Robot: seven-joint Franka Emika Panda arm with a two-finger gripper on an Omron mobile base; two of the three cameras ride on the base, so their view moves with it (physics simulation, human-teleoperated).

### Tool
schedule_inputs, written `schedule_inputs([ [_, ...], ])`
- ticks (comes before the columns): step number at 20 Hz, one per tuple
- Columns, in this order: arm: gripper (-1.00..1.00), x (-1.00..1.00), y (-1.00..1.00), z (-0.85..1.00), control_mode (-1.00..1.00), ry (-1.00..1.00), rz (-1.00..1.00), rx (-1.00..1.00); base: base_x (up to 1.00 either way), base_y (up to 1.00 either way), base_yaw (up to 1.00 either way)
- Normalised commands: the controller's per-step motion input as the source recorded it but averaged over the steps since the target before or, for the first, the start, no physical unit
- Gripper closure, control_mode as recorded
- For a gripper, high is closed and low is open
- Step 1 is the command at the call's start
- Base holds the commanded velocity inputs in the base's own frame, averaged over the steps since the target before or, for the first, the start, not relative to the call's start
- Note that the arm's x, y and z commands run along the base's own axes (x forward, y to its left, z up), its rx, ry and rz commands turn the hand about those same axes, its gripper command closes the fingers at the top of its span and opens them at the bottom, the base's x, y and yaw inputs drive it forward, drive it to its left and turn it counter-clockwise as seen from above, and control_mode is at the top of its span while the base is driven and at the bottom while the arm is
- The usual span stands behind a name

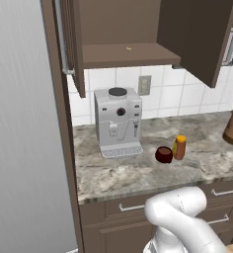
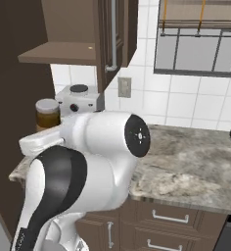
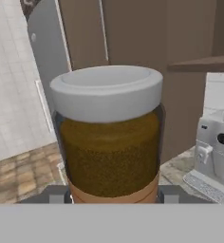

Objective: Pick the cinnamon and honey bottle from the cabinet and place them next to the mug.

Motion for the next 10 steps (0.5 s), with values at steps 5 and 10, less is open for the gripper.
schedule_inputs([
  [5,1.00,0.12,-0.09,-0.35,-1.00,0.02,0.18,0.00,0.00,0.00,0.00],
  [10,1.00,0.39,-0.01,-0.64,-1.00,0.01,0.03,0.00,0.00,0.00,0.00],
])
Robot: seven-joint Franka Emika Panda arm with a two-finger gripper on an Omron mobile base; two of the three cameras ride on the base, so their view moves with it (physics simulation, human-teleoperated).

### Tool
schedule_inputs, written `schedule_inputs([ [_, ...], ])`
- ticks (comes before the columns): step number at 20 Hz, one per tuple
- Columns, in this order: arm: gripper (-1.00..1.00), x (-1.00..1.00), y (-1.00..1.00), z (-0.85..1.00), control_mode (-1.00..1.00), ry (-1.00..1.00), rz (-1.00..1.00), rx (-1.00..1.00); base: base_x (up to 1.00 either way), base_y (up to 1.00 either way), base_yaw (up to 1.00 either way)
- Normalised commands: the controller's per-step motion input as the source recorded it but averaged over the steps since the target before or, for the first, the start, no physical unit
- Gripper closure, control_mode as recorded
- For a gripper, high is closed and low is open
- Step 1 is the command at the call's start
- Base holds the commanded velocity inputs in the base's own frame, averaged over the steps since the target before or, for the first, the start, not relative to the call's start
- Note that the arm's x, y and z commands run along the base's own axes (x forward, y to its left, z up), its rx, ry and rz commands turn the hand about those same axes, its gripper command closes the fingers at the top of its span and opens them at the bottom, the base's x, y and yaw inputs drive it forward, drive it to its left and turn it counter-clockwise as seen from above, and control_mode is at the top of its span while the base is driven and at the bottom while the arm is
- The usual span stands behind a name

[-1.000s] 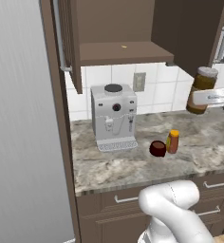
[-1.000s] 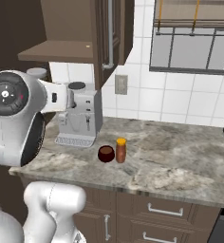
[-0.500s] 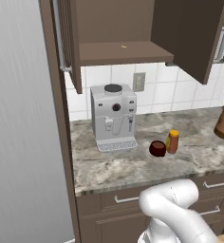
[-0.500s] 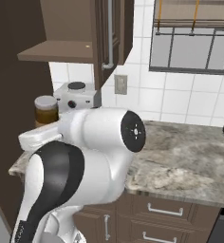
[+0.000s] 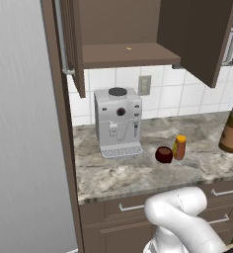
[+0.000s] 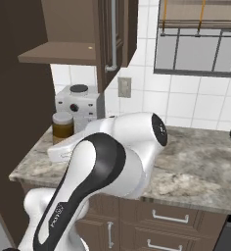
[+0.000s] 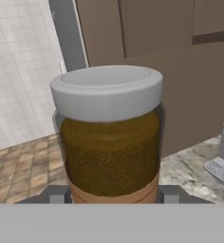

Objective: Pick the cinnamon and honey bottle from the cabinet and place them next to the mug.

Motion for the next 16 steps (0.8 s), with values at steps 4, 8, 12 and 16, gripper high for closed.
schedule_inputs([
  [4,1.00,0.37,-0.04,-0.76,-1.00,0.00,0.03,0.00,0.00,0.00,0.00],
  [8,1.00,0.13,-0.12,-0.71,-1.00,0.00,0.02,0.00,0.00,0.00,0.00],
  [12,1.00,0.18,-0.11,-0.74,-1.00,0.00,0.01,0.00,0.00,0.00,0.00],
  [16,1.00,0.27,-0.14,-0.69,-1.00,0.00,0.03,0.00,0.00,0.00,0.00],
])
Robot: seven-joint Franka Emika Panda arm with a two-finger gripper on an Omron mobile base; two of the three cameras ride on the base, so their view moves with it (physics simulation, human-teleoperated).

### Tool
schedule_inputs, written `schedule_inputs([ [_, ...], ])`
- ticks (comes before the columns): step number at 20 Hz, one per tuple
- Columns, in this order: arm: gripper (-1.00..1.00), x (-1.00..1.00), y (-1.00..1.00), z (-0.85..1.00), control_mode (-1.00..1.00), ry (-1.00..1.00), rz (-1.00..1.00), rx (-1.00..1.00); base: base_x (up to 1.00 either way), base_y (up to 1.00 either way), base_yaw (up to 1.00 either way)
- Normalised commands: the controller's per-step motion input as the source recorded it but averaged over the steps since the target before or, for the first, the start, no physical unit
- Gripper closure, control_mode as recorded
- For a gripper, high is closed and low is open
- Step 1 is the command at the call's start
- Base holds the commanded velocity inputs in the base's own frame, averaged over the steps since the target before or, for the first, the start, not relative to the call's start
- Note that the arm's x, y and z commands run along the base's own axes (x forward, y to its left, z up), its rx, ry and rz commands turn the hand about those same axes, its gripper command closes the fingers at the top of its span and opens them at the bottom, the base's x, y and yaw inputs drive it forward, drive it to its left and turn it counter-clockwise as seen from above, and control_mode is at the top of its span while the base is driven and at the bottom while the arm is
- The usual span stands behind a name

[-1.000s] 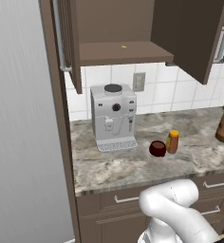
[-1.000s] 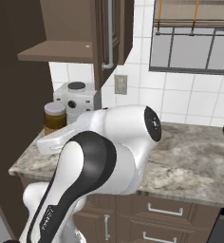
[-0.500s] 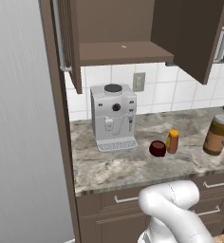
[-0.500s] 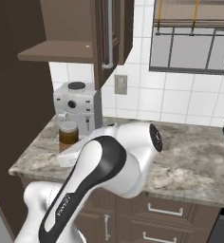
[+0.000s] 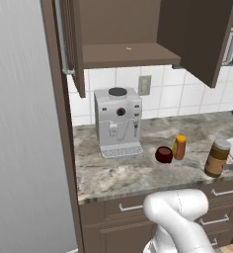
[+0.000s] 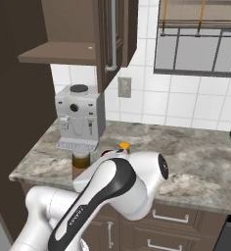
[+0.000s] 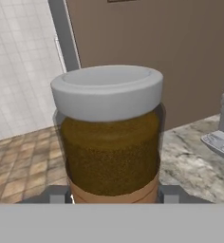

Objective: Pick the cinnamon and honey bottle from the cabinet and place them next to the mug.

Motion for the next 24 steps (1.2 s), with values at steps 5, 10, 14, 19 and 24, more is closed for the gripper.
schedule_inputs([
  [5,1.00,0.46,-0.14,-0.50,-1.00,0.00,0.02,0.00,0.00,0.00,0.00],
  [10,1.00,0.62,-0.11,-0.18,-1.00,0.00,0.03,0.00,0.00,0.00,0.00],
  [14,1.00,0.29,0.00,-0.03,-1.00,0.00,0.00,0.00,0.00,0.00,0.00],
  [19,1.00,0.17,0.00,-0.11,-1.00,0.00,0.00,0.00,0.00,0.00,0.00],
  [24,1.00,0.25,0.00,-0.37,-1.00,0.00,-0.06,0.00,0.00,0.00,0.00],
])
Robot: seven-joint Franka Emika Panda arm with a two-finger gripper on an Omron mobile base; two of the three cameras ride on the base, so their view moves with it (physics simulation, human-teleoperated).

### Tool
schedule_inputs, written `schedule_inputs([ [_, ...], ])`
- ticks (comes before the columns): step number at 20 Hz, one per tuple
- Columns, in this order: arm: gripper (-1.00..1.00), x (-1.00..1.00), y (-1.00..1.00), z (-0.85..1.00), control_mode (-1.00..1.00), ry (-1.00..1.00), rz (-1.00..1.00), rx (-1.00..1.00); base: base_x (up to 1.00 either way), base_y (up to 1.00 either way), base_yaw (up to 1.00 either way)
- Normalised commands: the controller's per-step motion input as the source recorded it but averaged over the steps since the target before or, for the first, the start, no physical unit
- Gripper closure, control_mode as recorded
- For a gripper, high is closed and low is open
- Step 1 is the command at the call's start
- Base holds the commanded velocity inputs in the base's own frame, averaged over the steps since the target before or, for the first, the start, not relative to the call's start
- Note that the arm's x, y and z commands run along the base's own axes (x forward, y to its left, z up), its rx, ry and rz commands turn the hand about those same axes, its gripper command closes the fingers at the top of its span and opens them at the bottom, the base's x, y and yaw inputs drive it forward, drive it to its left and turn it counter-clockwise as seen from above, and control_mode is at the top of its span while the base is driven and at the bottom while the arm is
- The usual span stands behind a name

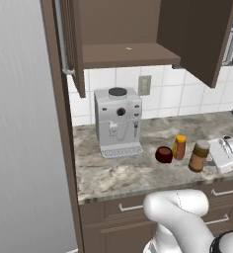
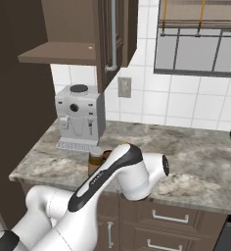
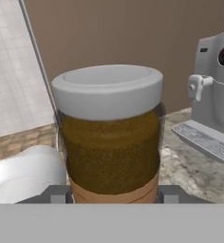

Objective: Pick the cinnamon and honey bottle from the cabinet and place them next to the mug.

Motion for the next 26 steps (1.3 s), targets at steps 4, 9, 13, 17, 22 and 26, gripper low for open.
schedule_inputs([
  [4,1.00,0.19,0.00,-0.46,-1.00,0.00,-0.09,0.00,0.00,0.00,0.00],
  [9,1.00,0.21,0.00,-0.54,-1.00,0.00,-0.07,0.00,0.00,0.00,0.00],
  [13,1.00,0.16,0.00,-0.55,-1.00,0.00,-0.05,0.00,0.00,0.00,0.00],
  [17,1.00,0.18,0.00,-0.43,-1.00,0.00,-0.04,0.00,0.00,0.00,0.00],
  [22,1.00,0.23,0.00,-0.27,-1.00,0.00,-0.04,0.00,0.00,0.00,0.00],
  [26,1.00,0.34,0.00,-0.07,-1.00,0.00,-0.06,0.00,0.00,0.00,0.00],
])
